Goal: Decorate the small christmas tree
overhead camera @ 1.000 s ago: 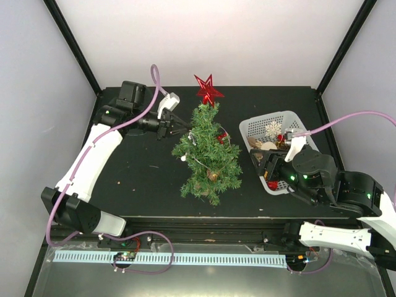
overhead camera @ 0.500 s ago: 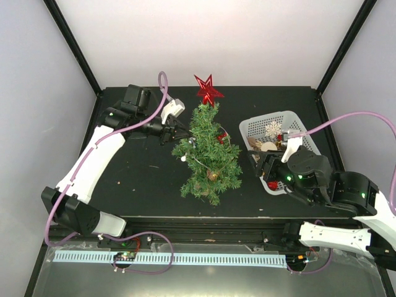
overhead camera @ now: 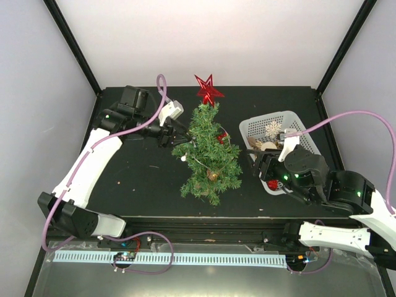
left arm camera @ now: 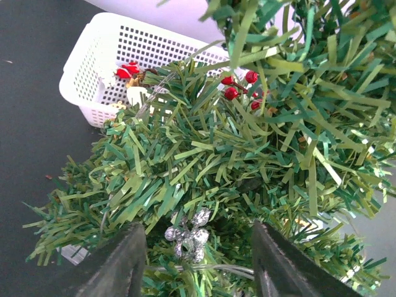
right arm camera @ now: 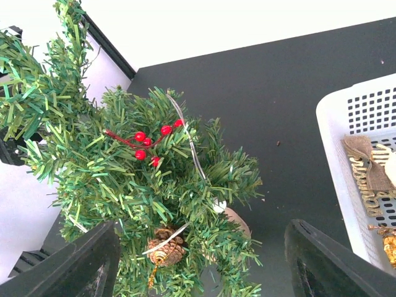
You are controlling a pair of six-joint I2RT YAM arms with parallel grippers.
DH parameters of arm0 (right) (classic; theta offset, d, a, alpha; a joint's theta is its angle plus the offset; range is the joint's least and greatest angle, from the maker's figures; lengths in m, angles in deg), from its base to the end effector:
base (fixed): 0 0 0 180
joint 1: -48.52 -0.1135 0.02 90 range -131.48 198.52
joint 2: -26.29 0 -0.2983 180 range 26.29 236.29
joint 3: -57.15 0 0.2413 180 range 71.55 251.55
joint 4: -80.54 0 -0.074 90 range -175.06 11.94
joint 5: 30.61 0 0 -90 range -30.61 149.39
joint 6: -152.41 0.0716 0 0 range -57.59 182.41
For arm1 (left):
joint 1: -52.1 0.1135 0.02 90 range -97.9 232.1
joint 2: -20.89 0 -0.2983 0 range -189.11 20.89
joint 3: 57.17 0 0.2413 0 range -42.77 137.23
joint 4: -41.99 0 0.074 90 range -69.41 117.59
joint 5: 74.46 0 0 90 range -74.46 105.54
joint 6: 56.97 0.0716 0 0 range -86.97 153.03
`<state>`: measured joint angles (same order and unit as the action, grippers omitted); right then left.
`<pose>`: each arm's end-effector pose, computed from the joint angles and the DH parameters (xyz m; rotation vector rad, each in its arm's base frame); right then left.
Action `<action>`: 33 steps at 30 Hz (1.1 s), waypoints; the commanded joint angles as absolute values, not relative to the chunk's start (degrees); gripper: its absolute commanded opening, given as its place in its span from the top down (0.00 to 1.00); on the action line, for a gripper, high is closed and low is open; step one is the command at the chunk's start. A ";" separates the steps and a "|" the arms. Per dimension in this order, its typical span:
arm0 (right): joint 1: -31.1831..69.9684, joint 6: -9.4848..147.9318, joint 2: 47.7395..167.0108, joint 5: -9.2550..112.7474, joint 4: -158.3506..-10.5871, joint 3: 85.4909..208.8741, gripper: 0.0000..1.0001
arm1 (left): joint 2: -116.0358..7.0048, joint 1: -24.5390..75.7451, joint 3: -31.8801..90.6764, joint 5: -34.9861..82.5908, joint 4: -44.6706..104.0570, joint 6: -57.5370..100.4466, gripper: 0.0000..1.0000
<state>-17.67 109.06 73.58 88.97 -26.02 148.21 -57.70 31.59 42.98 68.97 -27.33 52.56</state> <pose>0.0769 0.0867 0.4322 -0.0381 2.0883 0.6981 0.2270 -0.1463 0.4082 1.1508 1.9136 -1.1104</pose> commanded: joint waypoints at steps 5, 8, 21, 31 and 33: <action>-17.75 108.19 73.49 92.17 -26.95 148.00 0.22 | -55.47 31.38 49.26 59.07 -29.28 53.76 0.29; -17.68 108.58 73.89 93.47 -25.36 148.90 0.04 | -55.12 33.68 50.40 53.26 -30.38 54.13 0.02; -13.96 104.65 89.48 95.61 -3.53 171.85 0.00 | -53.14 63.90 62.42 73.63 -61.47 77.16 0.01; -3.47 98.90 85.89 85.89 -1.73 180.79 0.00 | -40.75 65.12 55.71 67.96 -61.77 78.99 0.01; -3.52 102.67 81.37 89.12 -1.42 178.73 0.00 | -40.43 65.11 55.78 68.85 -61.71 77.75 0.01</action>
<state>-3.93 100.67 87.11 87.68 -4.10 179.27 -39.64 64.79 56.49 67.48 -59.67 77.98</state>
